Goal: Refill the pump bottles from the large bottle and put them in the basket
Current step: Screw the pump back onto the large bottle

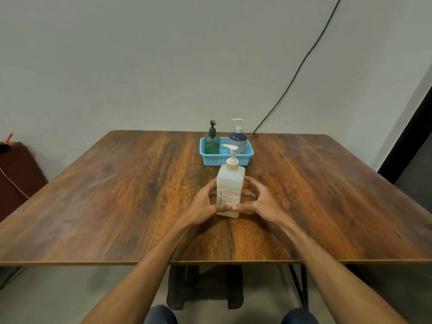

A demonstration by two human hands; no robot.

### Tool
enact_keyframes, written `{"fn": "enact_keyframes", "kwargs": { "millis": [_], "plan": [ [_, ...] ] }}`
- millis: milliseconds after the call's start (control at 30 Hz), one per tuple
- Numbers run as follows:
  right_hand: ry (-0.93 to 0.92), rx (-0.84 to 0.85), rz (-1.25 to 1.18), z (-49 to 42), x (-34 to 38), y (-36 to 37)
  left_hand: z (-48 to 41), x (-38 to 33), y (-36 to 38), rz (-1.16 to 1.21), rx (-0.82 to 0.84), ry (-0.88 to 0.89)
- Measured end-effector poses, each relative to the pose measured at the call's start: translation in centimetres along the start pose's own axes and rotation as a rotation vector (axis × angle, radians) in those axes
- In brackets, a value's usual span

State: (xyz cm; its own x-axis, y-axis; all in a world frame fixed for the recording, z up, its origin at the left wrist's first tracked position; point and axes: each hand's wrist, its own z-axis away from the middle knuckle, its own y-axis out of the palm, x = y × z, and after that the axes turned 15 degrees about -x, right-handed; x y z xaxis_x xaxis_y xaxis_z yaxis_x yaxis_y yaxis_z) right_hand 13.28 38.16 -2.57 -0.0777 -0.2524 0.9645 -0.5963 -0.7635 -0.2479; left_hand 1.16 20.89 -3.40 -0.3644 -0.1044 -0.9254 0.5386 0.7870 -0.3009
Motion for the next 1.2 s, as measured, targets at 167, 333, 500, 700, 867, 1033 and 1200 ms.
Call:
{"fn": "enact_keyframes", "kwargs": {
  "millis": [167, 333, 500, 700, 867, 1033, 1200],
  "plan": [
    [-0.085, -0.026, 0.051, -3.7, -0.5, -0.3, -4.4, 0.5, -0.2, -0.052, -0.002, 0.023],
    [-0.1, -0.021, 0.04, -8.1, 0.2, -1.7, -9.7, 0.0, 1.0, -0.084, -0.044, 0.059],
    [0.0, -0.062, 0.028, -11.3, 5.4, -4.1, -13.7, -5.3, 1.4, -0.06, -0.056, 0.017],
    [0.086, -0.124, 0.036, -13.5, 17.0, -9.1, -18.9, -16.3, 1.5, -0.027, 0.002, -0.059],
    [0.124, -0.211, 0.016, -16.1, 20.9, -14.8, -23.5, -22.2, 4.4, -0.045, 0.067, -0.008],
    [0.132, -0.239, 0.017, -18.9, 19.3, -22.5, -27.5, -24.3, 11.5, -0.057, 0.112, -0.005],
    [0.084, -0.185, 0.214, -22.8, 15.8, -31.2, -31.5, -24.2, 20.5, -0.027, 0.156, -0.036]
  ]
}}
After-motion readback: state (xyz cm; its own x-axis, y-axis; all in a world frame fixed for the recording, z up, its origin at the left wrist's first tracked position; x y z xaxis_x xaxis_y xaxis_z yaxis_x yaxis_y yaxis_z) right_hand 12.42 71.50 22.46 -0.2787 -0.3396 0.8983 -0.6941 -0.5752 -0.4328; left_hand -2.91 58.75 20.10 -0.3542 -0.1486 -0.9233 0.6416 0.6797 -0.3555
